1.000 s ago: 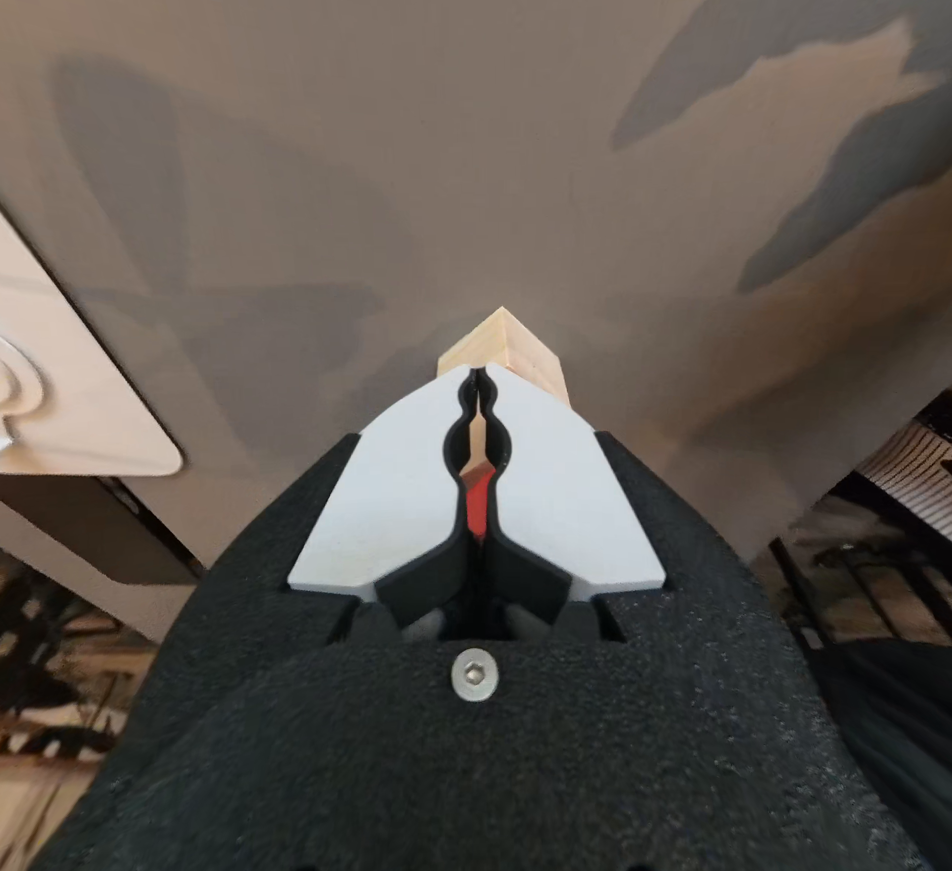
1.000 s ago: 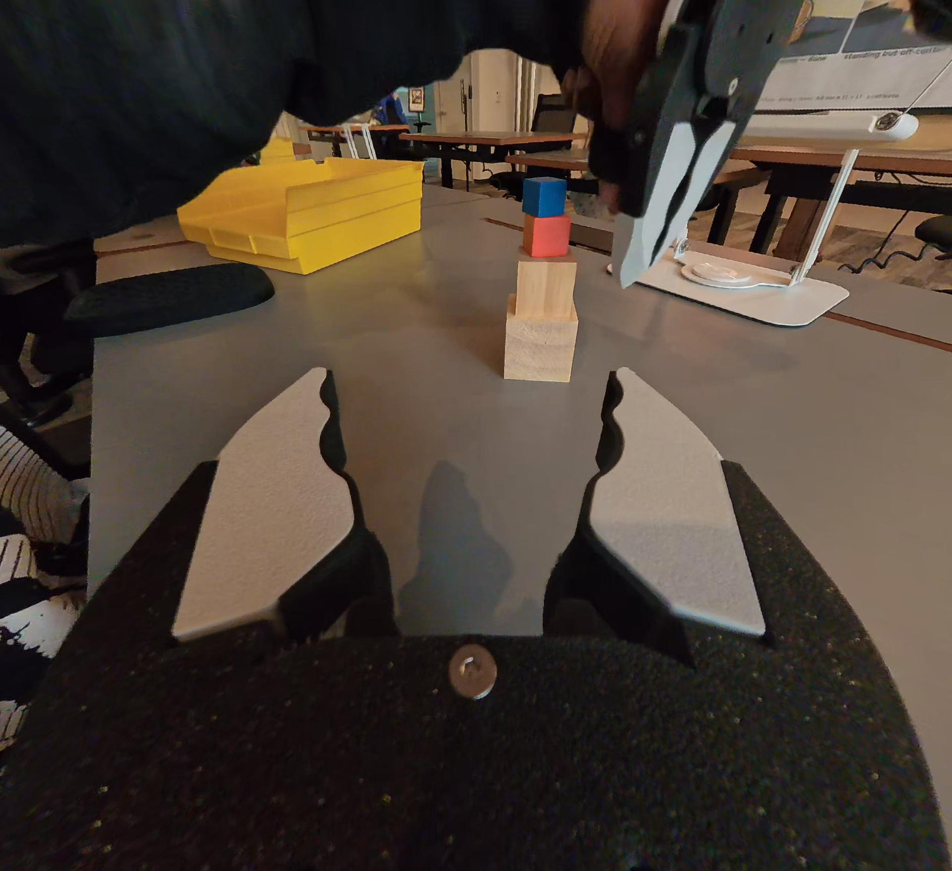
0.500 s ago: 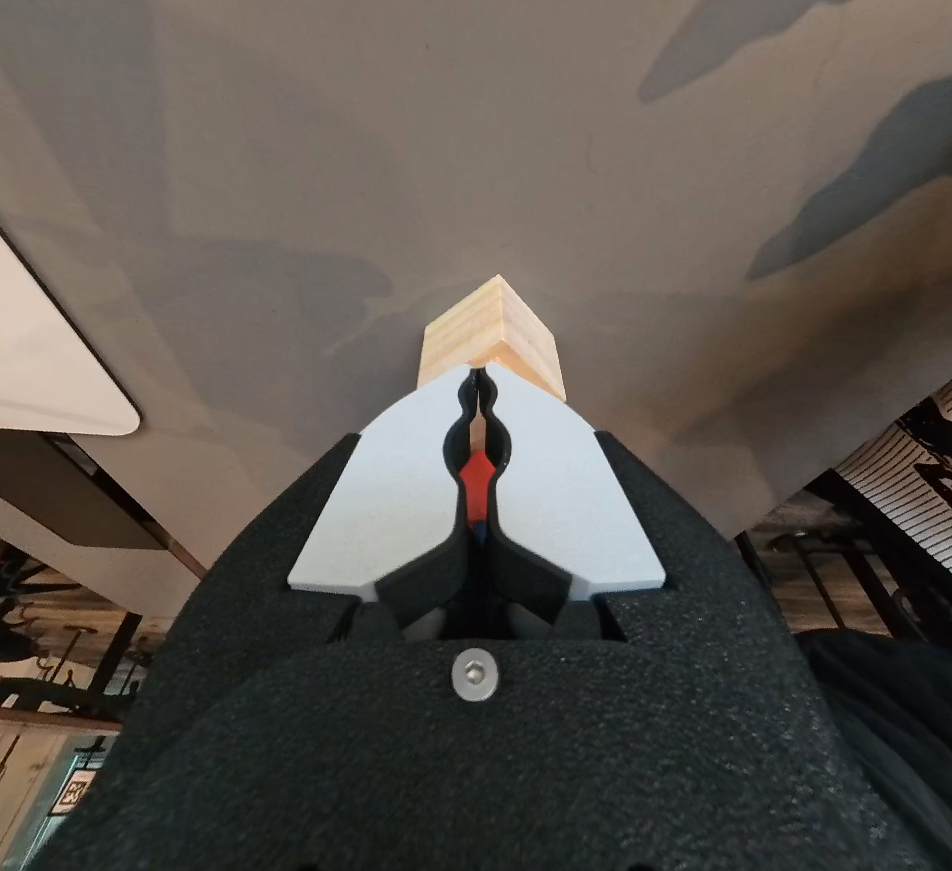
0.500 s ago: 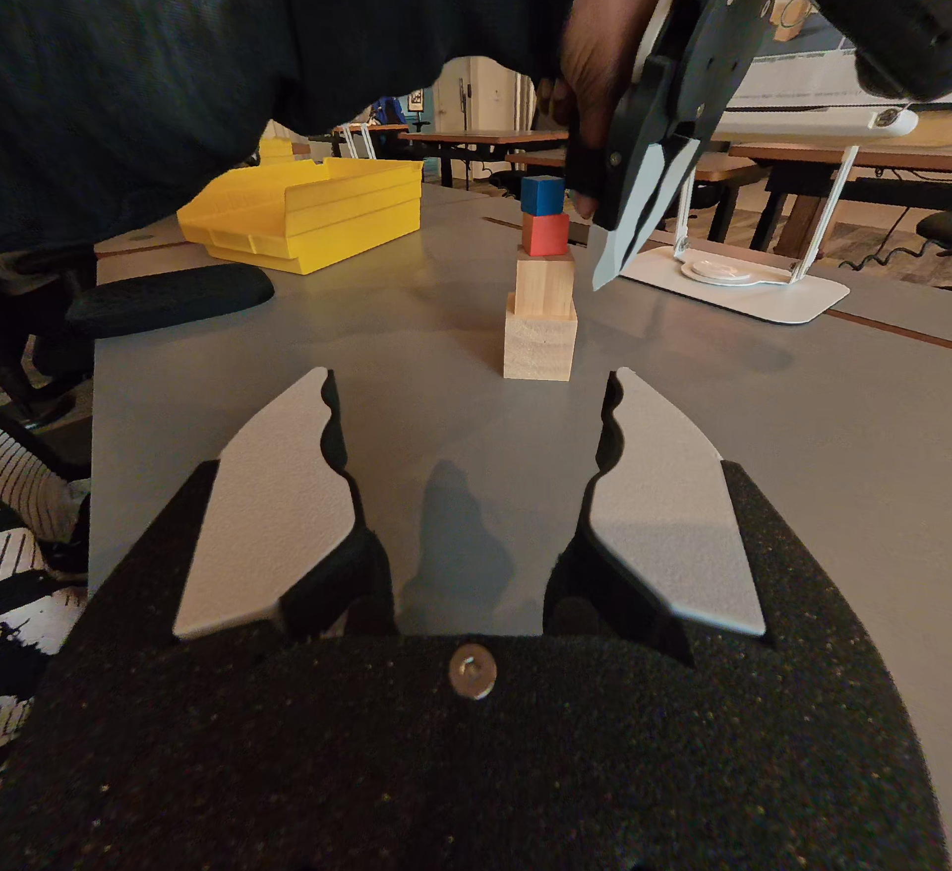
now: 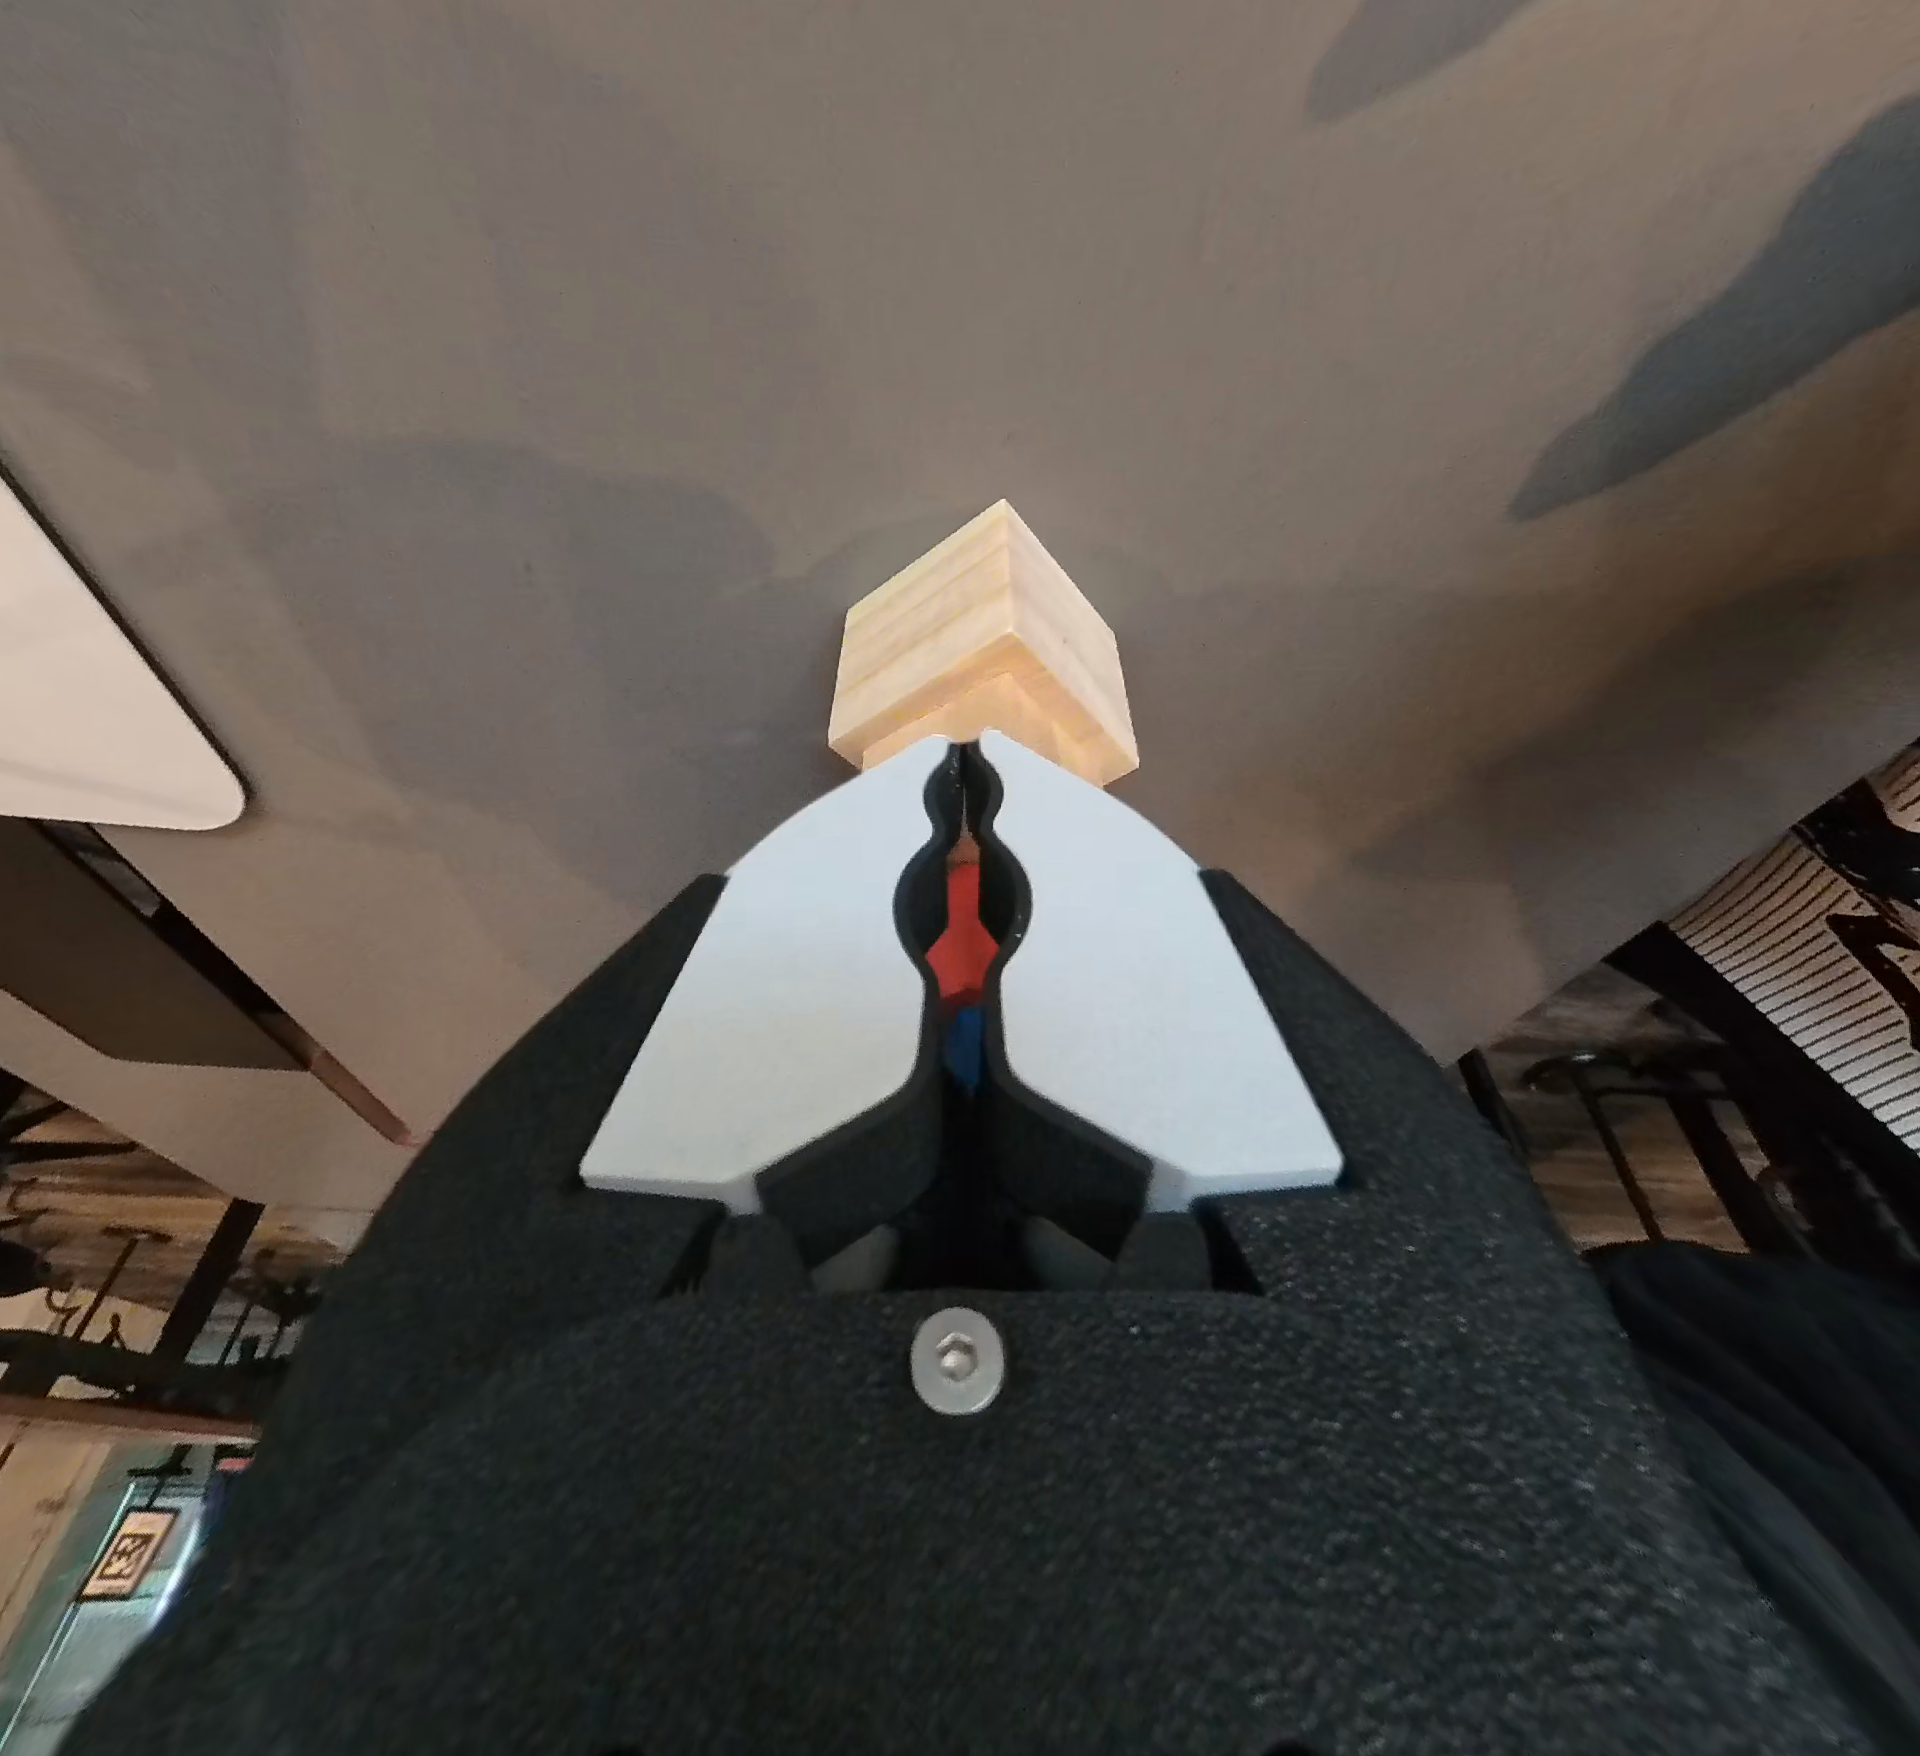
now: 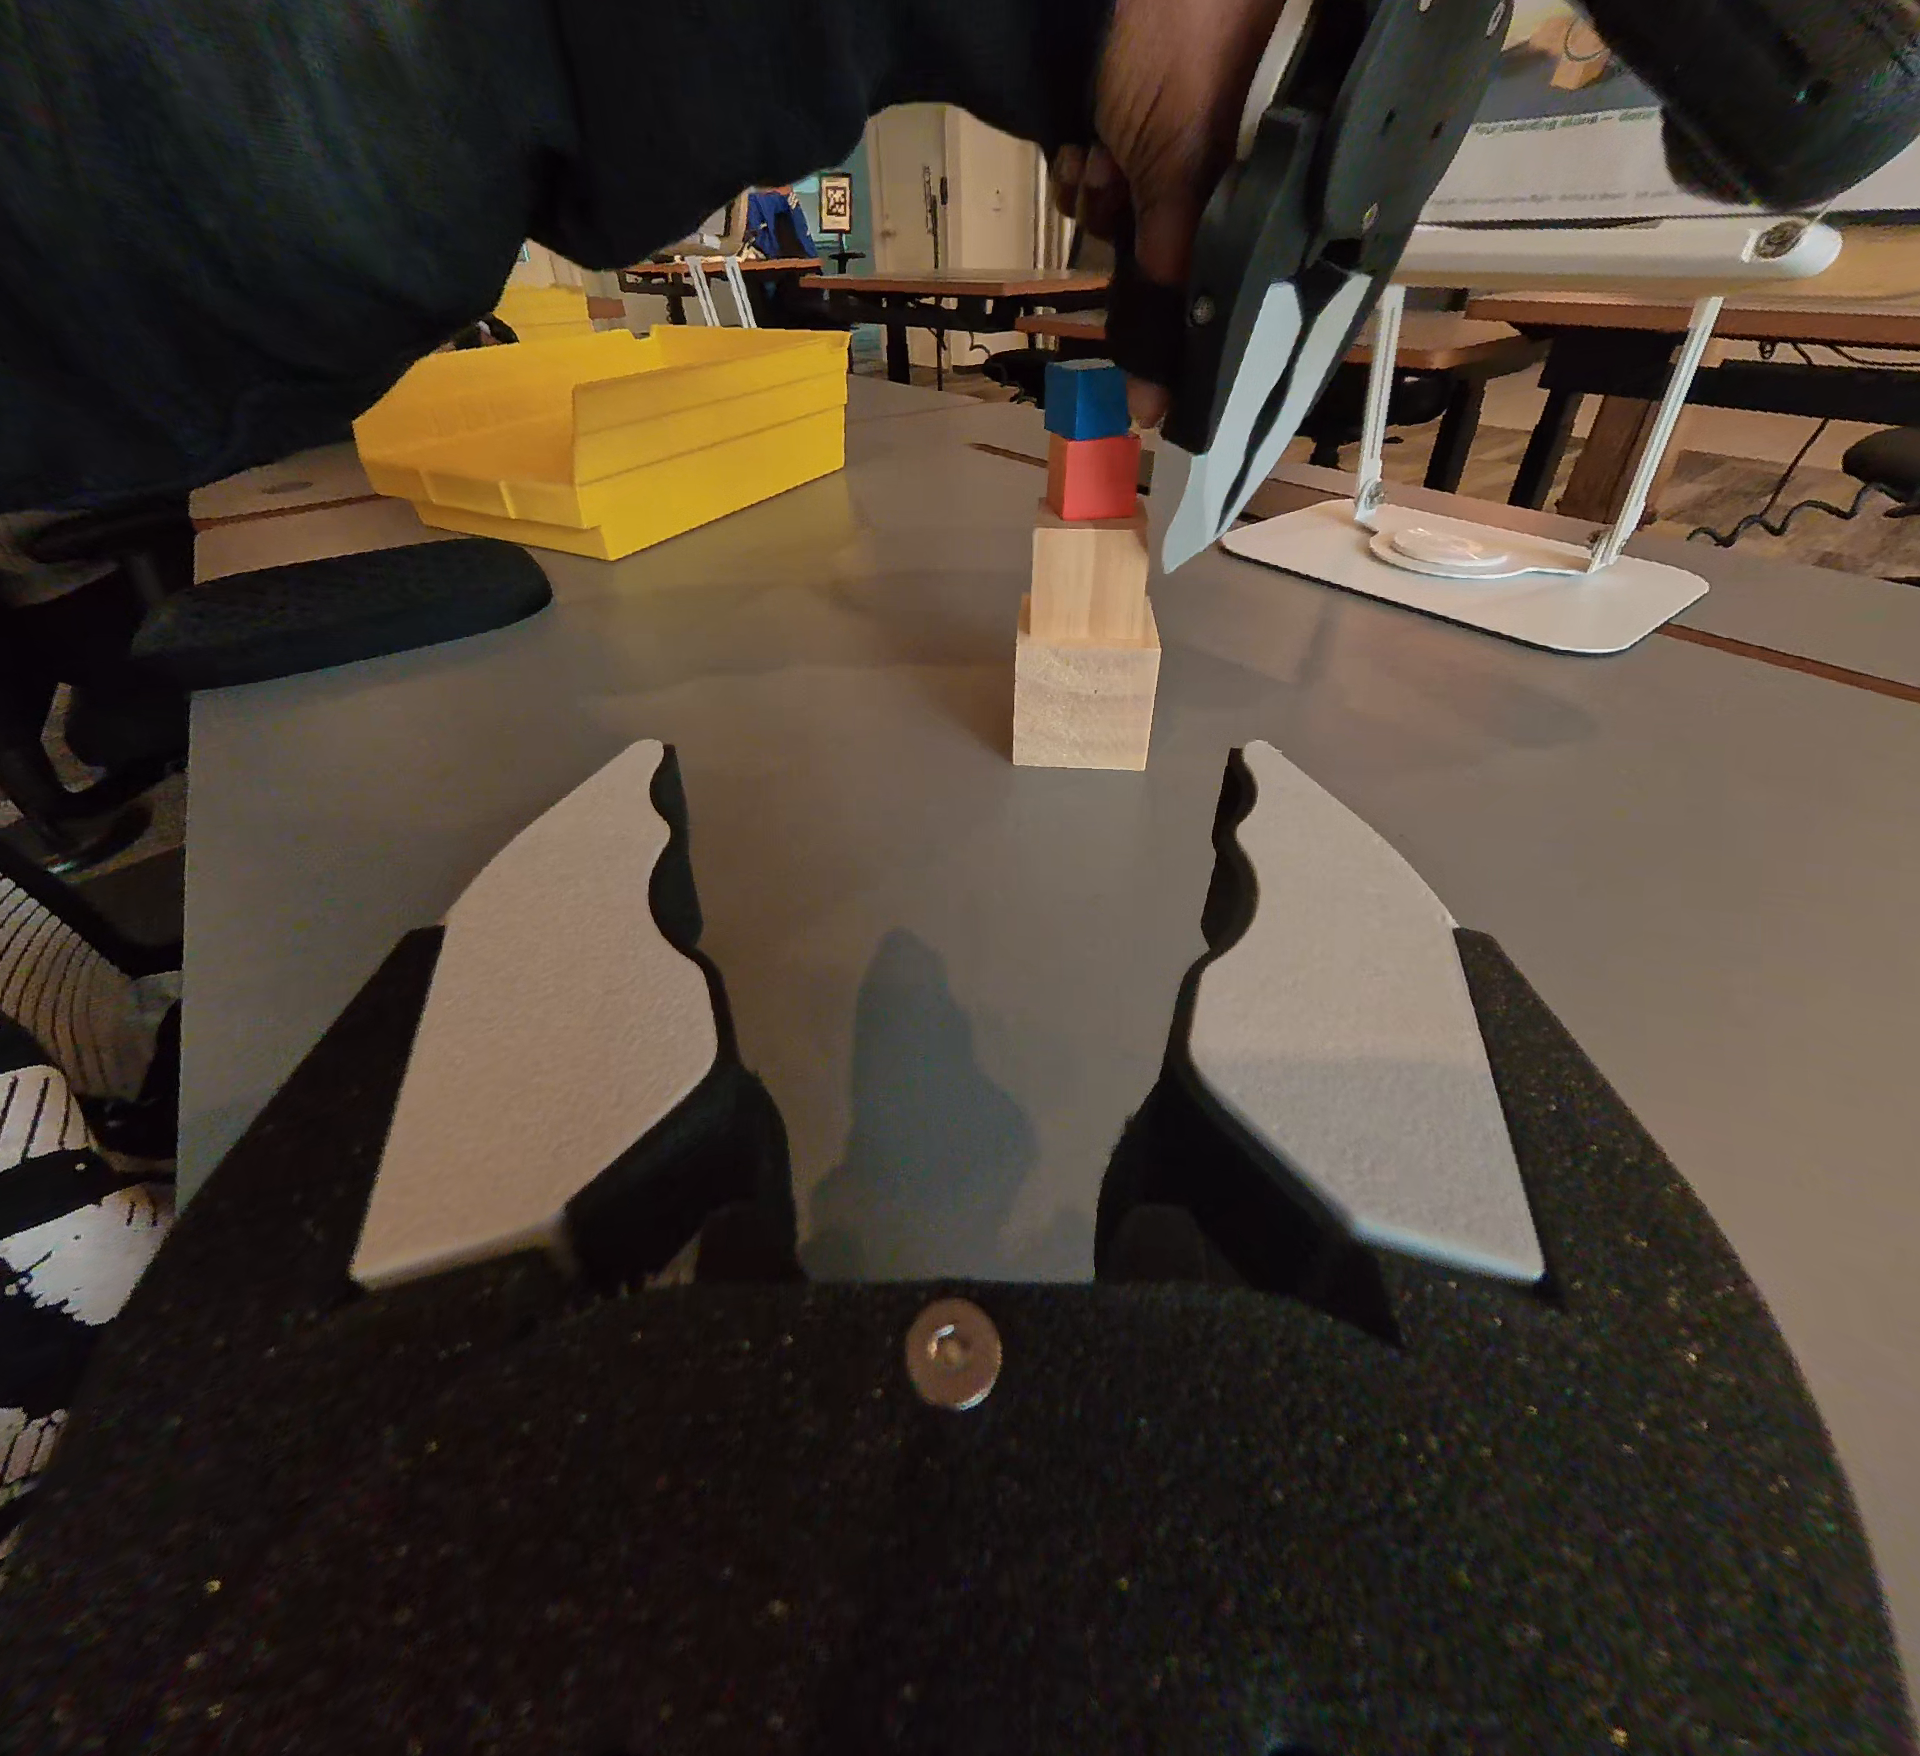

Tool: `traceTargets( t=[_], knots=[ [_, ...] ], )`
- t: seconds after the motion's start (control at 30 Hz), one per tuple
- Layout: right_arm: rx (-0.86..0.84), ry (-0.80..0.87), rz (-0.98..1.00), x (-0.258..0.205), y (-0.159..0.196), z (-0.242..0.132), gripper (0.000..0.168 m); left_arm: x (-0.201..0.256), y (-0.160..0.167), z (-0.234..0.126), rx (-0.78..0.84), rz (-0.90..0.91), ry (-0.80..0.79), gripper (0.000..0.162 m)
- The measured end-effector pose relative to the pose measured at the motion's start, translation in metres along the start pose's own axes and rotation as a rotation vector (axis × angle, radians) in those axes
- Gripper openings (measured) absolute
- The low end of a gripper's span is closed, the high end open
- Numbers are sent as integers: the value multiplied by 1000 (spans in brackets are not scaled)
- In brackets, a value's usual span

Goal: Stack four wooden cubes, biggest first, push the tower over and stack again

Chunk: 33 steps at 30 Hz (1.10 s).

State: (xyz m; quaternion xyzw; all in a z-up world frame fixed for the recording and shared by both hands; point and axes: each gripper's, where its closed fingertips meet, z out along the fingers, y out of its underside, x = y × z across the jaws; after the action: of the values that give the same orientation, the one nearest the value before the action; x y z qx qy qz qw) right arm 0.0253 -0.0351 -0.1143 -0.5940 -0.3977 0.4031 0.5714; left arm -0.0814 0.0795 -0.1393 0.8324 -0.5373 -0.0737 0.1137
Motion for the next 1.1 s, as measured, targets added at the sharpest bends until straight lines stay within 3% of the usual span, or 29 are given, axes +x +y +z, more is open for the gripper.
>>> traceTargets(
  t=[0.47, 0.8, 0.9, 0.93, 0.97, 1.07, 1.1],
  knots=[
    [-2, -1, -1, 0, 0, 0, 96, 3, 35, -1, -49, -67, 37, 0],
    [-2, 0, -1, 0, 0, 0, 96, -1, 50, -6, 41, -88, 28, 0],
    [-4, 0, 0, 0, 1, 0, 96, -8, 46, -20, 181, -105, -25, 0],
    [-3, 0, 0, 0, 1, 0, 96, -11, 42, -28, 264, -111, -54, 8],
    [-3, 0, 1, 0, 1, 0, 96, -14, 38, -39, 366, -114, -80, 29],
    [-4, 0, -1, 0, 1, 0, 96, -15, 30, -86, 737, -77, -149, 66],
    [-4, 1, -2, 0, 1, 0, 96, -15, 33, -104, 859, -71, -180, 71]
  ],
)
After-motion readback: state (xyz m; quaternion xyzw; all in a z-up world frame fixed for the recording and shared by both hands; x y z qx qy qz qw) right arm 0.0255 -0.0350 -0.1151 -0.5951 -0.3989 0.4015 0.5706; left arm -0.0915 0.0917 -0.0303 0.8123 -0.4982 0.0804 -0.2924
